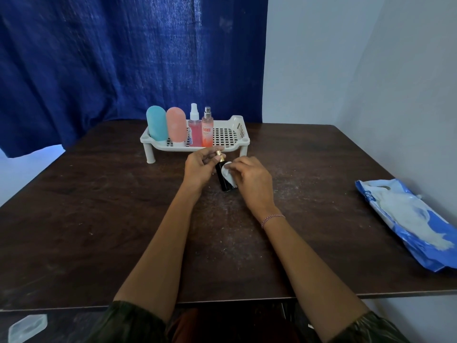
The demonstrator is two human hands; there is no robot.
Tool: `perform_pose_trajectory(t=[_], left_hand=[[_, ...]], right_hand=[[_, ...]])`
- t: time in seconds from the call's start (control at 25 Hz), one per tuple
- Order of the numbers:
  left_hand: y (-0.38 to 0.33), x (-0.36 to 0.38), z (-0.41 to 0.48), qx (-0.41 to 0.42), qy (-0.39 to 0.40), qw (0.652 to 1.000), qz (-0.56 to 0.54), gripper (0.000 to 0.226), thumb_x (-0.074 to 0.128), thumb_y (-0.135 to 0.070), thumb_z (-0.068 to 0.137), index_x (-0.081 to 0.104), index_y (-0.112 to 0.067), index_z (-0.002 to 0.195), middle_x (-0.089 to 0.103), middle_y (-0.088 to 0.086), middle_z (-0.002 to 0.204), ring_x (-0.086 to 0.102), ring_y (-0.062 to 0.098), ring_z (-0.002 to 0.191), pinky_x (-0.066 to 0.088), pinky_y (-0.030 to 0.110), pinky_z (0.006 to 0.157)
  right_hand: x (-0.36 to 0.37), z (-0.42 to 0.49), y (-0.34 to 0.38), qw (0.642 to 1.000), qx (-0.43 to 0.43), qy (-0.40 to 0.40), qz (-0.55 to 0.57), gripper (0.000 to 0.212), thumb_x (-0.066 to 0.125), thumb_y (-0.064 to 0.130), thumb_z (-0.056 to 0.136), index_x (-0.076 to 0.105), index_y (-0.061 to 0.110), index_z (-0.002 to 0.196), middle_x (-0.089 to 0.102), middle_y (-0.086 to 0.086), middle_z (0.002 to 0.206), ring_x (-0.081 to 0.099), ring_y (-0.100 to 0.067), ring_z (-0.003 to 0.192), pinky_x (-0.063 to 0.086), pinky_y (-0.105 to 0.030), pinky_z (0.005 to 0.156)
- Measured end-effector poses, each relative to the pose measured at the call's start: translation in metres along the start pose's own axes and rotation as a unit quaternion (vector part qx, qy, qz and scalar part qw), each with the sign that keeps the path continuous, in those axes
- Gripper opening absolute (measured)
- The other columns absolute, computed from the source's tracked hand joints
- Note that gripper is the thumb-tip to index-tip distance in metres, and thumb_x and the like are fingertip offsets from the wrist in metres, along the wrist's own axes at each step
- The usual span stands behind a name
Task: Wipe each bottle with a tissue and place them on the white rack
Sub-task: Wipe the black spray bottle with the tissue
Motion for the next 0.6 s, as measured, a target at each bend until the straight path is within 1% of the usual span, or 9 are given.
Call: perform_pose_trajectory(t=[0.12,0.16,0.24,0.32,0.4,0.44,0.6], left_hand=[[0.001,-0.001,0.001,-0.012,-0.012,1.0,-0.008,0.028,0.06,-0.005,0.089,0.066,-0.016,0.114,0.07,0.006,0.106,0.065,0.018,0.104,0.053,0.043,0.091],[0.002,-0.002,0.001,-0.016,-0.016,1.0,-0.012,0.027,0.06,-0.005,0.09,0.066,-0.016,0.114,0.07,0.006,0.107,0.065,0.018,0.105,0.053,0.044,0.091],[0.002,-0.003,0.001,-0.021,-0.019,0.999,-0.02,0.026,0.059,-0.006,0.09,0.067,-0.016,0.113,0.069,0.007,0.11,0.064,0.018,0.106,0.053,0.044,0.092],[0.001,0.0,0.001,-0.021,-0.015,0.999,-0.02,0.026,0.059,-0.007,0.091,0.067,-0.018,0.112,0.069,0.007,0.113,0.063,0.017,0.107,0.054,0.04,0.09],[-0.002,0.003,-0.002,-0.018,-0.005,1.0,-0.021,0.026,0.059,-0.007,0.091,0.067,-0.017,0.113,0.067,0.009,0.116,0.063,0.016,0.106,0.056,0.028,0.081],[-0.003,0.004,-0.003,-0.017,-0.005,1.0,-0.023,0.026,0.06,-0.007,0.09,0.067,-0.017,0.113,0.067,0.009,0.116,0.063,0.017,0.106,0.055,0.024,0.078],[-0.003,0.003,-0.005,-0.014,-0.018,0.999,-0.035,0.027,0.057,-0.005,0.092,0.065,-0.013,0.115,0.067,0.009,0.115,0.063,0.012,0.102,0.056,0.021,0.077]], right_hand=[[0.001,0.0,0.003,0.997,-0.043,0.057,0.029,0.015,0.068,0.005,0.078,0.072,0.009,0.092,0.065,-0.004,0.089,0.059,-0.018,0.08,0.048,-0.024,0.072],[0.0,-0.001,0.001,0.996,-0.042,0.075,0.038,0.015,0.069,0.004,0.077,0.073,0.01,0.091,0.065,-0.004,0.088,0.06,-0.017,0.079,0.046,-0.021,0.073],[-0.003,-0.003,-0.006,0.993,-0.018,0.102,0.056,0.017,0.07,0.002,0.075,0.073,0.011,0.089,0.065,-0.003,0.087,0.061,-0.015,0.077,0.037,-0.009,0.073],[-0.006,-0.005,-0.013,0.993,0.025,0.099,0.062,0.016,0.068,0.001,0.077,0.073,0.011,0.089,0.065,-0.002,0.089,0.061,-0.013,0.079,0.034,-0.005,0.075],[-0.005,-0.005,-0.012,0.995,0.051,0.072,0.05,0.015,0.065,0.001,0.08,0.072,0.009,0.09,0.065,-0.003,0.091,0.061,-0.013,0.082,0.037,-0.009,0.076],[-0.003,-0.004,-0.01,0.996,0.044,0.066,0.04,0.015,0.065,0.0,0.08,0.072,0.008,0.091,0.065,-0.003,0.092,0.06,-0.013,0.082,0.039,-0.011,0.076],[-0.002,-0.006,-0.006,0.995,-0.01,0.092,0.036,0.016,0.066,-0.001,0.076,0.073,0.008,0.088,0.063,-0.004,0.089,0.06,-0.016,0.081,0.041,-0.014,0.075]])
Point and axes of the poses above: each hand's wrist, its own z-axis towards the middle knuckle, its own x-axis out of the palm, y = z × x, the point moved 1 cm from there along z, towards the middle knuckle
